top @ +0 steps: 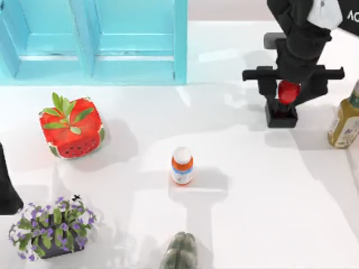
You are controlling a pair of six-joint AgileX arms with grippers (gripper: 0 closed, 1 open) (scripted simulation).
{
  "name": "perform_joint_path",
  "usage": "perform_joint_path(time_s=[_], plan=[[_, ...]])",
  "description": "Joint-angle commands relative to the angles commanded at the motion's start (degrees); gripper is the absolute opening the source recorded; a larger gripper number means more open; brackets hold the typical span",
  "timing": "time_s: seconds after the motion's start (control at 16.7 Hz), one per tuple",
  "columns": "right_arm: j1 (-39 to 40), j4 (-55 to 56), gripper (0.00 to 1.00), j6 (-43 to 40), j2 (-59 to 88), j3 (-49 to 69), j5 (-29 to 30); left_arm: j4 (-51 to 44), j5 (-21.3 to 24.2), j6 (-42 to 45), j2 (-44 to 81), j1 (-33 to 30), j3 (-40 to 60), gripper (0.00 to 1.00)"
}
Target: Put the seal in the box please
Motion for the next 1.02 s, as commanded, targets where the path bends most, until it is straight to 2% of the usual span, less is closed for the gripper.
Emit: perform_joint_path(time_s=[0.24, 0.3, 0.84, 1.02], plan=[[0.0, 0.0, 0.02, 0.0, 0.0, 0.0, 0.0, 0.0, 0.0, 0.0, 0.0, 0.0, 0.0, 1.0], [0.0, 0.0, 0.0, 0.0, 0.0, 0.0, 0.0, 0.0, 0.0, 0.0, 0.0, 0.0, 0.0, 1.0], [0.2, -0.1, 0.0, 0.1, 0.0, 0.1, 0.0, 0.0, 0.0, 0.0, 0.0, 0.0, 0.0, 1.0], [0.4, -2.9, 0.0, 0.1, 0.5, 3.7, -0.1, 0.0, 0.0, 0.0, 0.0, 0.0, 0.0, 1.0]])
